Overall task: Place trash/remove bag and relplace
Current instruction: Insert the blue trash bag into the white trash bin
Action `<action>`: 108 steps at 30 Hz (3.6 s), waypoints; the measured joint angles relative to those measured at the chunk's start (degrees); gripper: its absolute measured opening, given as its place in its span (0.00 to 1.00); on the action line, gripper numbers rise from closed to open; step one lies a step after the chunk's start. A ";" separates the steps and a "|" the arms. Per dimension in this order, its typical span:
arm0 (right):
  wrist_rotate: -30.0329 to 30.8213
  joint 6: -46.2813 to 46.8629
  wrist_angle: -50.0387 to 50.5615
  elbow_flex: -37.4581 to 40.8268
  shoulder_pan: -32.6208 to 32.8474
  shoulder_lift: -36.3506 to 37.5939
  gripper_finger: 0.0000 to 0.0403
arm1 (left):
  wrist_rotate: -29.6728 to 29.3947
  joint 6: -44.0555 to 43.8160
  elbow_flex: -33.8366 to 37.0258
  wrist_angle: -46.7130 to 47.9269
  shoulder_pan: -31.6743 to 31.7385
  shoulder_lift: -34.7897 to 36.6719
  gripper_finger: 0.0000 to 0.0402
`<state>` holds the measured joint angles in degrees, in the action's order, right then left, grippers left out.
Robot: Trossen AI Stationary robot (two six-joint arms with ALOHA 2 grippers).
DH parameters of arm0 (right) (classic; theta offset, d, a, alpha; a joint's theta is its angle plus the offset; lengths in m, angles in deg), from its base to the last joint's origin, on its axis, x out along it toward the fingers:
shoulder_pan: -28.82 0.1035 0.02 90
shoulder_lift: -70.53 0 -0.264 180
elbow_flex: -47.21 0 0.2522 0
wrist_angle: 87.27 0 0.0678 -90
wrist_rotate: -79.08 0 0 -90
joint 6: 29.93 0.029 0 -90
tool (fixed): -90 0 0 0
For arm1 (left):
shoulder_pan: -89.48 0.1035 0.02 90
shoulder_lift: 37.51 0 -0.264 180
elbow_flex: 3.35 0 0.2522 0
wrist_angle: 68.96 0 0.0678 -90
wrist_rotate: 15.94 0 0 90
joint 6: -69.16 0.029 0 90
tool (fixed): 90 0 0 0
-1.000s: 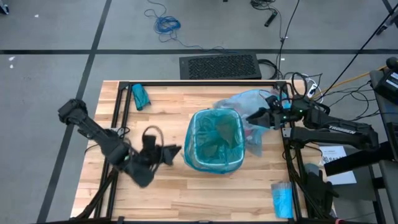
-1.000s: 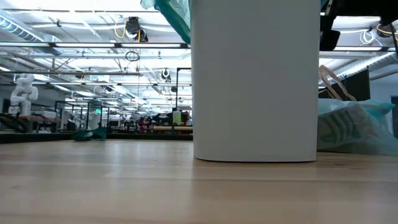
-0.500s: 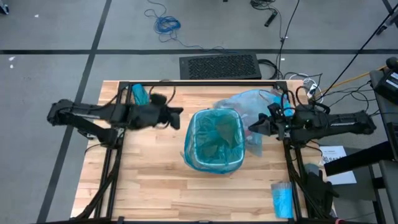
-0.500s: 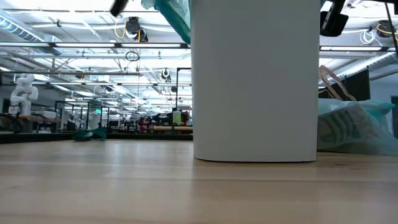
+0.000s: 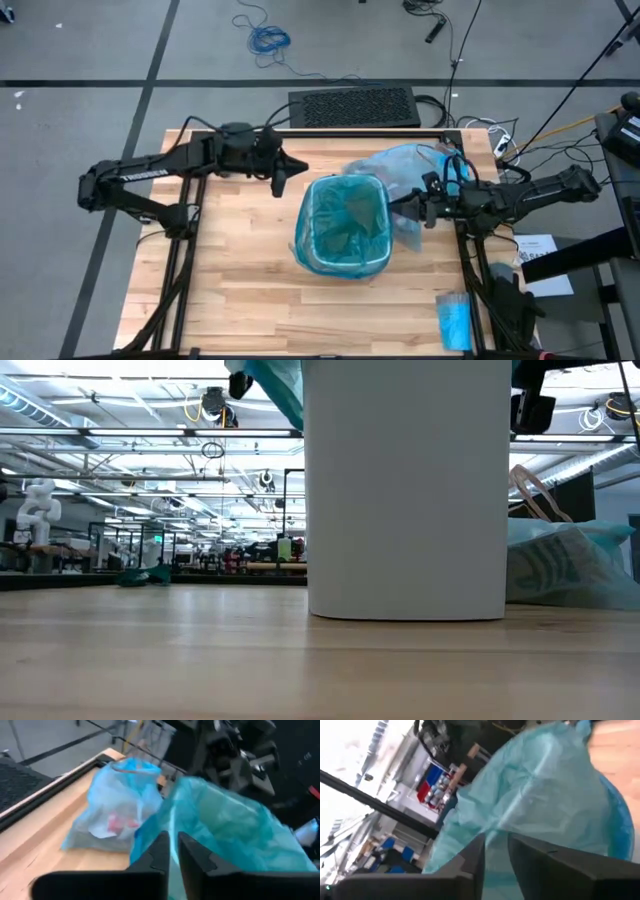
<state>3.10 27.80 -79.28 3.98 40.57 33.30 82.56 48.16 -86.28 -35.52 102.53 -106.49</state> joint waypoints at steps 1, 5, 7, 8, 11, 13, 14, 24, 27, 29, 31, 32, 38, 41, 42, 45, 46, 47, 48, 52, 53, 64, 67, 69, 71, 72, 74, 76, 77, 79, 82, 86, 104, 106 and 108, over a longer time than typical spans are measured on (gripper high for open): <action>0.16 -0.08 -0.78 0.00 0.00 0.10 0.23 | 0.55 0.82 -0.49 1.48 0.21 -0.04 0.13; 1.02 0.12 -1.52 0.00 0.00 0.70 0.30 | 0.66 5.97 -3.47 4.16 0.53 -1.81 0.25; 1.55 -0.16 -2.40 0.00 0.00 0.70 0.32 | 0.59 8.38 -5.21 6.09 0.53 -3.24 0.30; 1.96 -0.78 -3.91 0.00 0.00 0.77 0.33 | 0.59 9.44 -6.52 7.16 0.53 -4.47 0.32; 2.61 -3.45 -9.10 0.00 0.00 1.02 0.37 | 0.80 12.37 -10.62 12.38 0.49 -8.27 0.36; 2.58 -4.73 -10.45 -0.02 0.00 1.39 0.40 | 1.86 14.02 -13.77 16.13 0.53 -11.16 0.37; 2.57 -4.85 -10.29 -0.02 0.00 1.54 0.41 | 2.31 14.81 -15.53 18.12 0.53 -12.67 0.37; 2.48 -3.03 -7.27 -0.02 0.00 2.78 0.50 | 7.44 24.09 -29.33 32.40 0.53 -21.26 0.38; 2.44 -3.14 -6.92 -0.02 -0.02 3.04 0.50 | 8.64 24.51 -31.60 33.18 0.44 -21.80 0.37; 2.44 -3.18 -5.85 -0.02 -0.02 3.59 0.50 | 8.76 24.51 -32.02 33.62 0.47 -22.01 0.37; 2.43 -3.13 -4.13 -0.02 -0.02 4.23 0.50 | 9.24 24.38 -32.43 33.60 0.49 -22.79 0.37; 2.42 -3.06 -3.22 -0.02 -0.02 4.60 0.50 | 9.79 24.25 -32.43 33.88 0.41 -23.47 0.37; 2.38 -2.92 1.07 -0.02 -0.02 8.28 0.50 | 9.46 21.65 -32.41 33.40 -1.02 -27.03 0.37; 2.14 -2.92 2.53 -0.02 -0.02 10.48 0.49 | 8.51 19.88 -32.43 33.12 -1.40 -28.15 0.36; 2.15 -2.92 3.11 -0.02 -0.03 11.26 0.49 | 7.50 19.09 -32.43 33.78 -1.55 -28.47 0.34; 2.16 -2.92 5.00 -0.02 -0.04 13.41 0.49 | 5.78 14.61 -32.43 36.42 -1.57 -28.86 0.18; 2.16 -2.92 5.63 -0.02 -0.04 13.96 0.49 | 5.09 13.32 -32.43 37.19 -1.66 -28.84 0.10; 2.16 -2.92 6.15 -0.02 -0.04 14.51 0.49 | 4.37 11.60 -32.43 38.08 -1.88 -28.76 0.05; 2.16 -2.92 6.89 -0.02 -0.04 15.03 0.49 | 2.86 9.95 -32.43 38.85 -2.22 -28.69 0.03; 2.15 -2.92 8.79 -0.01 -0.04 16.45 0.49 | -0.68 0.88 -32.39 43.97 -4.04 -27.34 0.01; 2.14 -2.93 8.96 -0.02 -0.04 16.64 0.49 | -2.64 -1.66 -32.39 45.51 -4.63 -26.49 0.01; -0.42 -4.92 13.69 0.00 -0.09 13.26 0.49 | -27.54 -45.01 -32.30 56.08 -12.38 -16.92 0.00; -0.92 -5.24 13.59 0.00 -0.13 11.51 0.49 | -27.08 -48.93 -32.38 55.24 -14.46 -18.16 0.00; -1.51 -5.06 13.37 0.00 -0.13 10.68 0.49 | -25.32 -49.39 -32.39 56.19 -15.47 -19.63 0.00; -2.39 -4.80 12.70 0.00 -0.13 10.00 0.49 | -23.15 -49.12 -32.30 56.90 -16.18 -21.12 0.00; -2.70 -4.40 12.53 0.00 -0.13 9.88 0.49 | -22.40 -48.98 -32.29 57.10 -16.33 -21.53 0.00; -3.70 -4.28 11.90 0.00 -0.13 9.87 0.49 | -21.49 -49.20 -32.30 58.25 -16.78 -21.90 0.00; -3.78 -4.21 11.33 0.02 -0.13 9.83 0.49 | -21.77 -49.40 -32.30 60.04 -17.14 -21.88 0.00; -3.80 -4.21 11.26 0.00 -0.13 9.83 0.49 | -21.92 -49.21 -32.30 60.87 -17.18 -21.88 0.00; -3.97 -4.20 10.65 0.01 -0.13 9.83 0.49 | -22.03 -48.96 -32.30 61.09 -17.22 -21.88 0.00; -4.99 -4.19 10.70 0.01 -0.15 9.70 0.49 | -21.93 -49.17 -32.30 59.97 -17.15 -21.62 0.03; -5.40 -4.17 10.71 0.01 -0.13 9.46 0.49 | -20.83 -49.03 -32.43 59.51 -17.19 -21.45 0.10; -5.36 -3.80 10.65 0.02 -0.13 9.42 0.49 | -20.56 -44.50 -41.92 61.97 -17.36 -21.14 0.19; -5.34 -3.82 10.66 0.02 -0.13 9.42 0.49 | -20.62 -44.53 -42.04 62.32 -17.91 -21.10 0.19; -5.34 -3.84 10.89 0.01 -0.14 9.42 0.49 | -21.28 -44.86 -42.03 62.48 -19.29 -21.16 0.19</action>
<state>-2.23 23.96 -68.39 3.99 40.43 42.72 61.27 3.30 -128.31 26.96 83.24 -127.65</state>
